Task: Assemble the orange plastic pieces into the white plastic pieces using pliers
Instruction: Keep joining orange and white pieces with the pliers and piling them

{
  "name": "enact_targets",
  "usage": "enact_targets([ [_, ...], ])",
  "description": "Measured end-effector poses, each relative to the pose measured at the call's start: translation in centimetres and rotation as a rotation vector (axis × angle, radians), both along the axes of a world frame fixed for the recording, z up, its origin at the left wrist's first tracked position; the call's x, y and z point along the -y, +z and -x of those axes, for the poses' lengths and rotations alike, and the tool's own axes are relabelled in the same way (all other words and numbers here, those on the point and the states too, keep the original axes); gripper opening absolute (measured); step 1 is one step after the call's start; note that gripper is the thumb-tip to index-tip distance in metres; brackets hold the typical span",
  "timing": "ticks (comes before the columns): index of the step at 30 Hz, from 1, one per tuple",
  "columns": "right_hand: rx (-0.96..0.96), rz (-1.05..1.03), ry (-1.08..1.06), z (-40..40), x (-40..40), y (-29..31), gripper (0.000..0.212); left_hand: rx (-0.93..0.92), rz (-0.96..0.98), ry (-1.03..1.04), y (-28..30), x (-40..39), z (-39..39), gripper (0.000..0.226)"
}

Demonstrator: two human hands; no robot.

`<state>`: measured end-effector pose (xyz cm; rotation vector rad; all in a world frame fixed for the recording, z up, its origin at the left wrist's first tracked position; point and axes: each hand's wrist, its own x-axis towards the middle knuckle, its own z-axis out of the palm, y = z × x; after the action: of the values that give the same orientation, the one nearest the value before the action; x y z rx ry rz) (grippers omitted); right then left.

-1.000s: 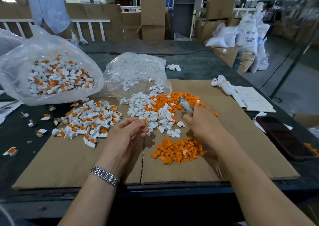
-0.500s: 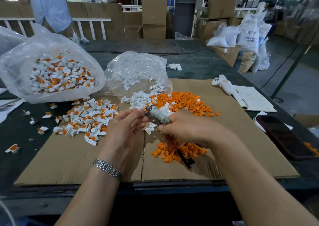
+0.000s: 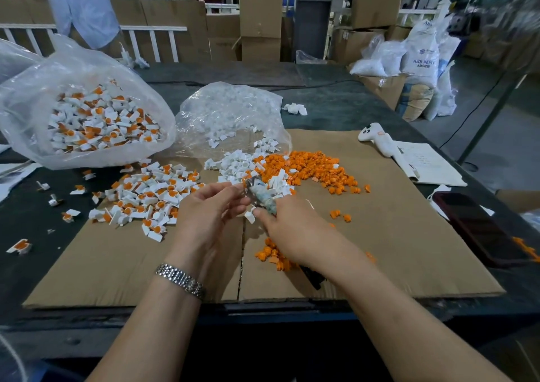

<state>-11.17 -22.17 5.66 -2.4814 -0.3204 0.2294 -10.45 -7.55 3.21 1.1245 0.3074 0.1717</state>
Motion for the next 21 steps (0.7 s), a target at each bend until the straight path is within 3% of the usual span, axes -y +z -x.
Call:
enact_targets([
  [5, -0.081, -0.044, 0.063, -0.3, 1.3, 0.6, 0.043, -0.004, -0.049, -0.001, -0.3, -0.4, -0.1, 0.009],
  [8, -0.133, -0.061, 0.035, -1.3, 3.3, 1.3, 0.047, -0.033, -0.180, 0.062, -0.7, -1.4, -0.1, 0.008],
  [11, -0.029, 0.097, -0.104, -3.1, 5.4, 0.8, 0.042, -0.109, -0.369, 0.214, -1.3, -2.7, -0.3, 0.011],
  [15, 0.067, 0.412, -0.267, -5.0, 7.5, -1.0, 0.050, -0.097, -0.659, 0.400, -1.9, -2.9, -0.4, 0.039],
  [21, 0.174, 0.618, -0.318, -6.0, 8.1, -3.4, 0.071, 0.007, -1.137, 0.025, -2.6, 0.3, -1.1, 0.009],
])
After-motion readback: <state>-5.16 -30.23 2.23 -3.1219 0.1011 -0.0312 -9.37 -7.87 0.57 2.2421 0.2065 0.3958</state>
